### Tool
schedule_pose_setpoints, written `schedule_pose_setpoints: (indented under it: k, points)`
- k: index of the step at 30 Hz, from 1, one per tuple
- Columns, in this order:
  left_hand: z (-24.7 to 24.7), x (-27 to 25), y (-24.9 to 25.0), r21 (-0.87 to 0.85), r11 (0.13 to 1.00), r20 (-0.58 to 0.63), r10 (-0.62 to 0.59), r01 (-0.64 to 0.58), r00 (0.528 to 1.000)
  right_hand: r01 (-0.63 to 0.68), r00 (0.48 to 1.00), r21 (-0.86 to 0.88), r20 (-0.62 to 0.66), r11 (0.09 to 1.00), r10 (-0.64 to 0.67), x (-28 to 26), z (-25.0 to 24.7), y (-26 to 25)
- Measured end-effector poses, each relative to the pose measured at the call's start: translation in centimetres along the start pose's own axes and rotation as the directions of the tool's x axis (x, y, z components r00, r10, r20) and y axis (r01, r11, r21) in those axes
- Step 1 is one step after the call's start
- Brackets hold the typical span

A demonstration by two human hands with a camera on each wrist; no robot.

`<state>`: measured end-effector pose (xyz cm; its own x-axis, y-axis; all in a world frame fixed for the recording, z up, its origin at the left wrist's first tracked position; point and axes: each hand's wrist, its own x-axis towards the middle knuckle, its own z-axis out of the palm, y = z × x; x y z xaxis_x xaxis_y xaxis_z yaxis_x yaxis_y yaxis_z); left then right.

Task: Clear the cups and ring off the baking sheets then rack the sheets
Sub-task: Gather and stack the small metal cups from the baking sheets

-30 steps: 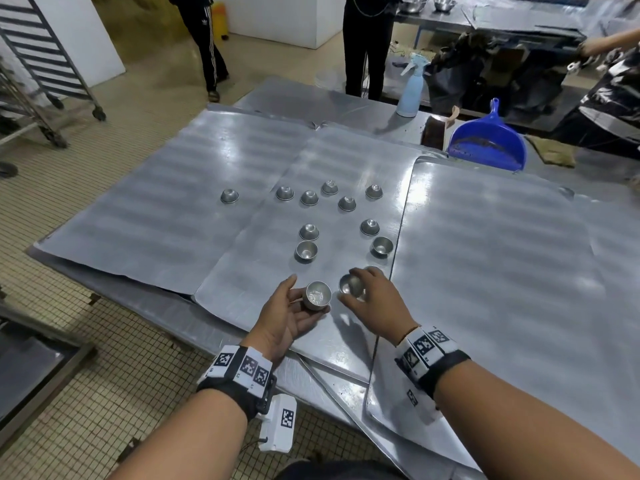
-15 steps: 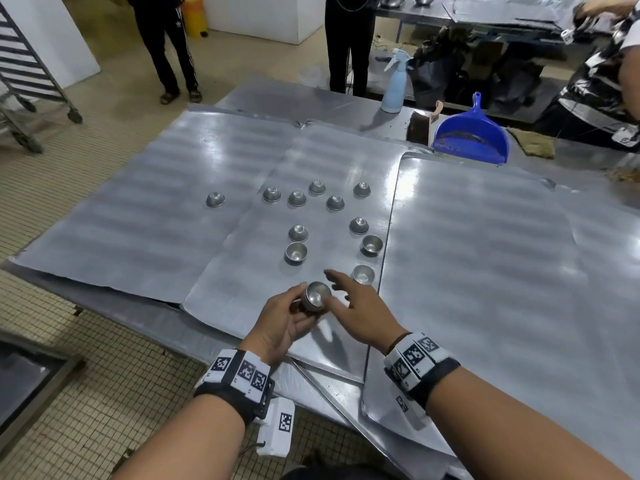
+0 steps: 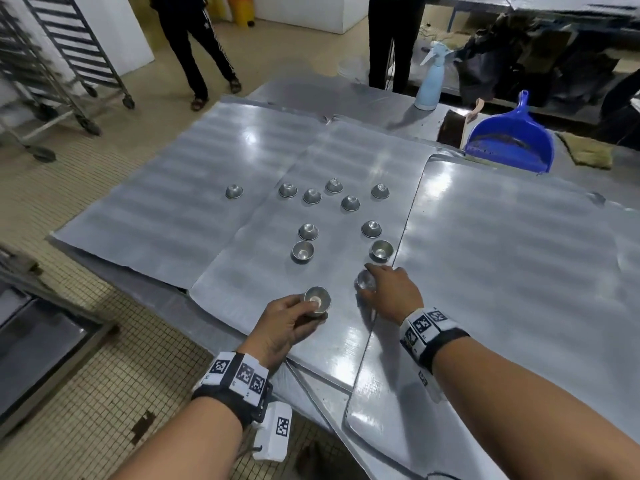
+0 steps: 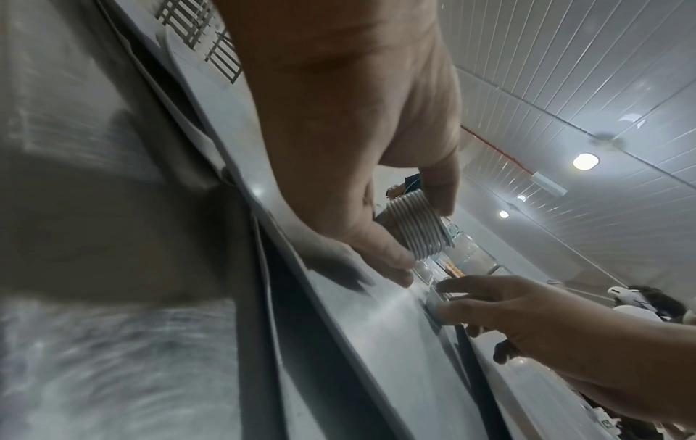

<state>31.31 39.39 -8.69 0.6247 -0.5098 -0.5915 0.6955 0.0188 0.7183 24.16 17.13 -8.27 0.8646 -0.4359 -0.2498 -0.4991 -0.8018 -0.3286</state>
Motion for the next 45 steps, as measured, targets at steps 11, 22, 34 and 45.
schedule_pose_setpoints:
  k: [11, 22, 34, 45]
  points:
    - [1.8, -0.3, -0.4, -0.037, 0.999, -0.058, 0.020, -0.022, 0.998, 0.133, 0.985, 0.332, -0.147, 0.934, -0.088, -1.4, -0.9, -0.3]
    - [3.0, 1.7, 1.2, -0.148, 0.987, 0.073, -0.050, 0.061, 0.996, 0.185, 0.983, 0.470, -0.108, 0.863, -0.152, -3.3, 0.4, -3.1]
    - [-1.6, 6.1, 6.0, -0.023, 0.994, 0.178, -0.102, 0.107, 0.979, 0.074, 0.988, 0.530, -0.156, 0.845, 0.011, 0.4, 2.2, -9.2]
    - [-6.6, 8.2, 10.9, 0.016, 0.999, 0.179, -0.049, 0.047, 0.983, -0.035, 0.952, 0.523, -0.242, 0.852, 0.188, 4.7, 0.6, -12.4]
